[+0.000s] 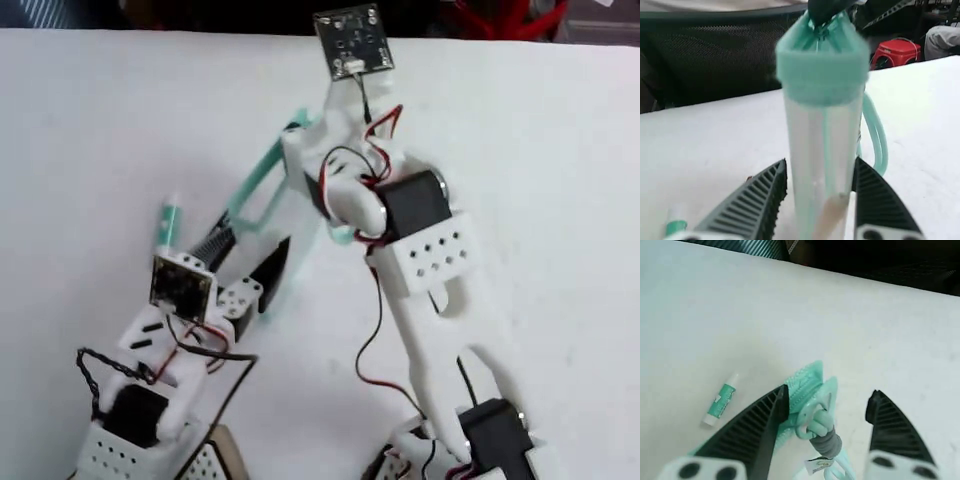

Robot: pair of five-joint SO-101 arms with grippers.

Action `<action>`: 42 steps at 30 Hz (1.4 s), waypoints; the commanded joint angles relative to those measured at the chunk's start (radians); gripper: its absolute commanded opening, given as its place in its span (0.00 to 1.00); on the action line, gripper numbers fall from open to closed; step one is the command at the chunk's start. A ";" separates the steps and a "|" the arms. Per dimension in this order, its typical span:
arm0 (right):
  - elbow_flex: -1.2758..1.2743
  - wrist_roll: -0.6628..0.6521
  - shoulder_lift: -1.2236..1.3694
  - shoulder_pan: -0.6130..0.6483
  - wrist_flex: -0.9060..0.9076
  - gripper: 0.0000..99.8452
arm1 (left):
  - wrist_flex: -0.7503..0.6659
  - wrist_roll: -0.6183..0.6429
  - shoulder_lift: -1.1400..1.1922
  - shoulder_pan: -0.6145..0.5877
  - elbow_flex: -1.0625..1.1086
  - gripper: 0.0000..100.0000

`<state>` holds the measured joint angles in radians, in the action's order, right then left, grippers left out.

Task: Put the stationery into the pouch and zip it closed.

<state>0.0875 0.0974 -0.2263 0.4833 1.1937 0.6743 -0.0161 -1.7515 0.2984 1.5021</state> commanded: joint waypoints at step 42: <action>-0.367 0.002 -0.275 -0.077 -0.077 0.25 | 0.298 -0.364 1.251 -0.294 -0.848 0.26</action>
<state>-0.2286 0.0990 -0.4964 0.4035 1.1508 1.0196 -0.3966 -0.7649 0.0345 0.8209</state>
